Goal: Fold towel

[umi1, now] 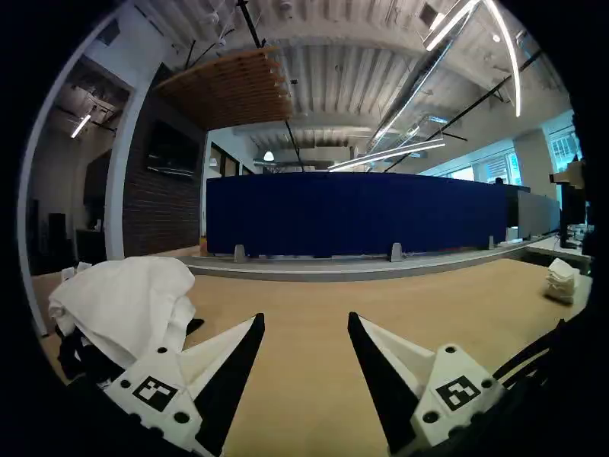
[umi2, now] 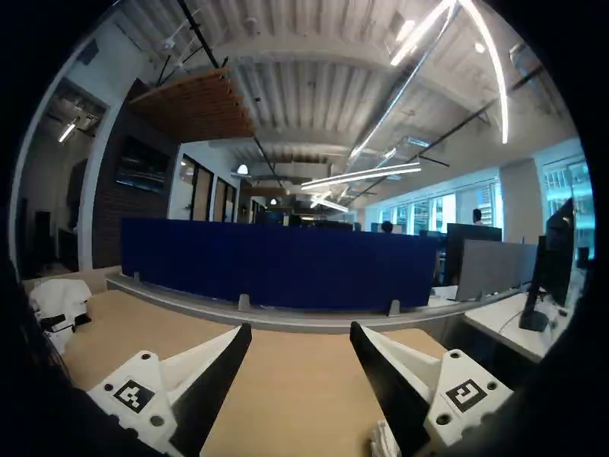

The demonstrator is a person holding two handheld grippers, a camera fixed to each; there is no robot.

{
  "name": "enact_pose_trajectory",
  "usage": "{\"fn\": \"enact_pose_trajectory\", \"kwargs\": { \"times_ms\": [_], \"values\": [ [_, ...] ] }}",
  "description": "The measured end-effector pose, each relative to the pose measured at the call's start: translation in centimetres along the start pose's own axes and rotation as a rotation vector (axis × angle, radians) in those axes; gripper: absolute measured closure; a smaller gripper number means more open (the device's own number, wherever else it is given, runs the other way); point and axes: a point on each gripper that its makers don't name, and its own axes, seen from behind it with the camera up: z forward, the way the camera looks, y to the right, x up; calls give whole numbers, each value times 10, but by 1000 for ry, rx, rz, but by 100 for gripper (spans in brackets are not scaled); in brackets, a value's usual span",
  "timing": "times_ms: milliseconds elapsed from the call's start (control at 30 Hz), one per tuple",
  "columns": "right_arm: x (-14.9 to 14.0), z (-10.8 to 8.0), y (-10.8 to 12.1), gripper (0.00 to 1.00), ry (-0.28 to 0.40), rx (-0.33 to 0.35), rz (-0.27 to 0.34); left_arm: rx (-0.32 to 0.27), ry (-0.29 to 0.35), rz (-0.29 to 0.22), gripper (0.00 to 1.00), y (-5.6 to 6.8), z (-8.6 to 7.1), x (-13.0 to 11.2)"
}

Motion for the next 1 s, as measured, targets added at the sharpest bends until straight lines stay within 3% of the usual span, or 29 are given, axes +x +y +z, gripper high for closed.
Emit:
{"fn": "enact_pose_trajectory", "kwargs": {
  "times_ms": [267, 1000],
  "values": [
    [-13, 0, 15, 0, 21, -23, 8, 1, 1, 1, 20, 0, -1, 0],
    [-120, -5, 27, 0, -15, -50, 90, 0, 0, 0, 20, 0, 0, 0]
  ]
}}
